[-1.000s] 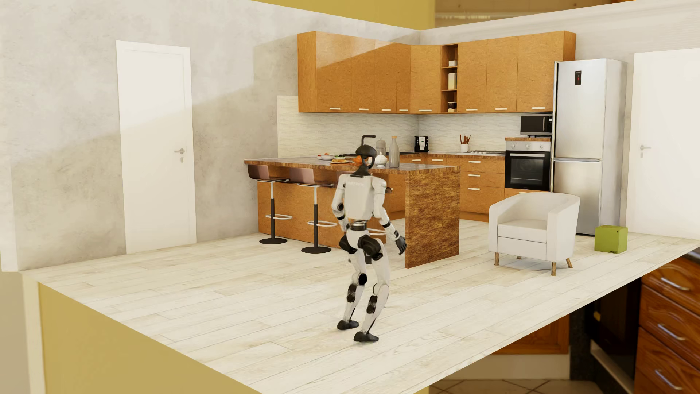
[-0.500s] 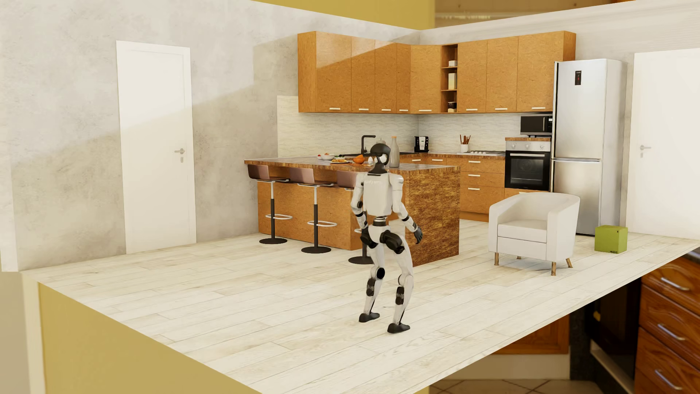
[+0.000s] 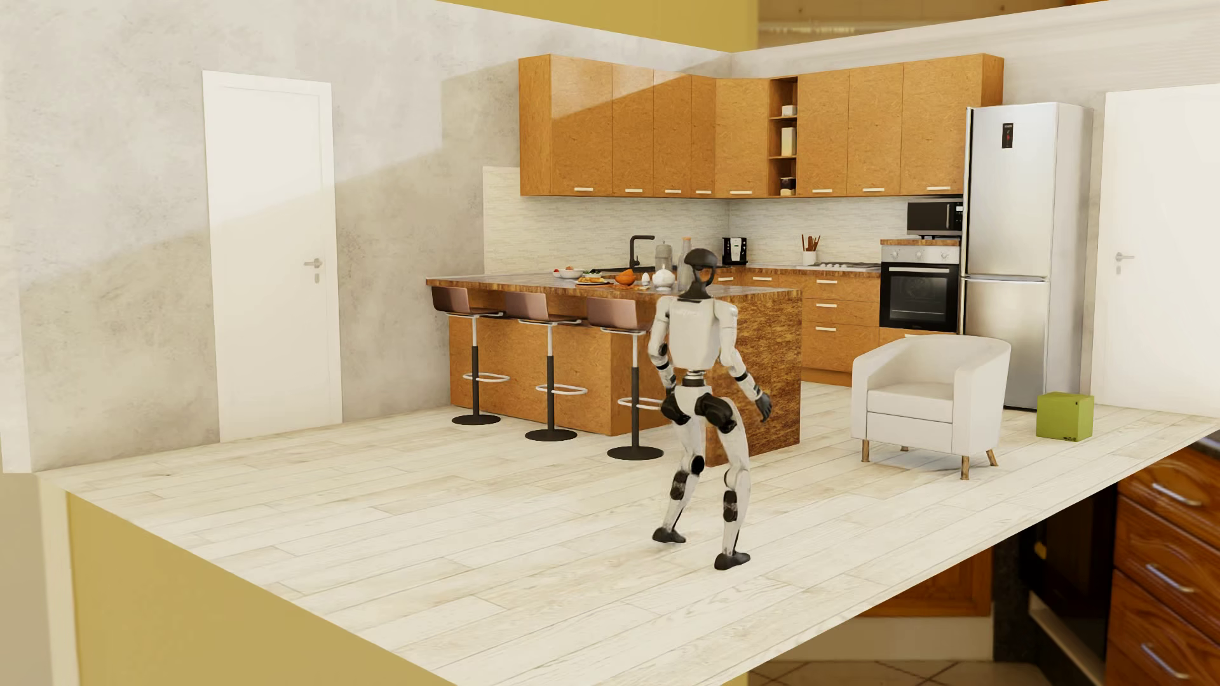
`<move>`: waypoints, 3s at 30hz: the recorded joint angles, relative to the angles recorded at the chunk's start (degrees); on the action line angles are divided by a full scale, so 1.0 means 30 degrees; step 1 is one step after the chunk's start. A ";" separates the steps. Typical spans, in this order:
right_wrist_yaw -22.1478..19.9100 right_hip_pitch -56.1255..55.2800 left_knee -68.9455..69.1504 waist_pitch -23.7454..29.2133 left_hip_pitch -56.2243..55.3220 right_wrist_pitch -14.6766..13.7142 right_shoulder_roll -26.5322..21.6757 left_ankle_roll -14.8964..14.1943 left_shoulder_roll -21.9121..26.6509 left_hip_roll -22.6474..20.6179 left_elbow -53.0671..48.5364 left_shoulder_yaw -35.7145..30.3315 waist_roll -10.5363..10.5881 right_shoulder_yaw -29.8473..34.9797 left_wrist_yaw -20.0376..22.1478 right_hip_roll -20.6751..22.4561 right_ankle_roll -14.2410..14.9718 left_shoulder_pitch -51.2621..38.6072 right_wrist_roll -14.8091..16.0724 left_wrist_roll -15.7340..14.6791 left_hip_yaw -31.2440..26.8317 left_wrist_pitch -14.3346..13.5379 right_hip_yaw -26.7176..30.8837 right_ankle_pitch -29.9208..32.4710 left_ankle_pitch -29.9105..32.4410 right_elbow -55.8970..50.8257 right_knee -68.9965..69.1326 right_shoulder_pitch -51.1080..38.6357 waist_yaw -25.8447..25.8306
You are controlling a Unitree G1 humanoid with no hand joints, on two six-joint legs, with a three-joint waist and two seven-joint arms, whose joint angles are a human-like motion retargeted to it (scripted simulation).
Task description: Move towards the light gray armchair
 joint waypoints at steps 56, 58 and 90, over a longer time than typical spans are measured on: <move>-0.1320 -0.3172 -0.3954 0.0190 0.0054 -0.2569 0.0635 -0.3407 0.1553 0.0396 0.1583 0.0285 -0.0298 0.0605 -0.1282 0.0372 -0.1290 0.0355 0.0547 -0.0934 -0.0531 0.0245 -0.0863 0.1134 0.0000 -0.0178 0.1973 -0.0844 -0.0692; -0.0619 -0.1960 -0.4993 -0.0328 0.1448 -0.0820 0.1299 -0.2907 0.1027 -0.0351 0.1389 0.0160 -0.0467 0.0400 -0.0549 -0.0201 -0.0683 -0.0441 0.0105 -0.0348 -0.0373 0.1517 -0.0530 0.0829 -0.0439 0.0296 0.1559 0.0535 0.0225; 0.0798 -0.1595 -0.5826 0.1233 0.2991 0.0789 0.0551 -0.2452 0.0156 -0.0911 0.1091 -0.0605 -0.1617 -0.0092 0.0450 -0.0065 -0.0386 0.0166 0.0532 0.0012 -0.0016 -0.1390 0.0378 0.0460 -0.1753 -0.0155 0.0972 -0.0720 0.0103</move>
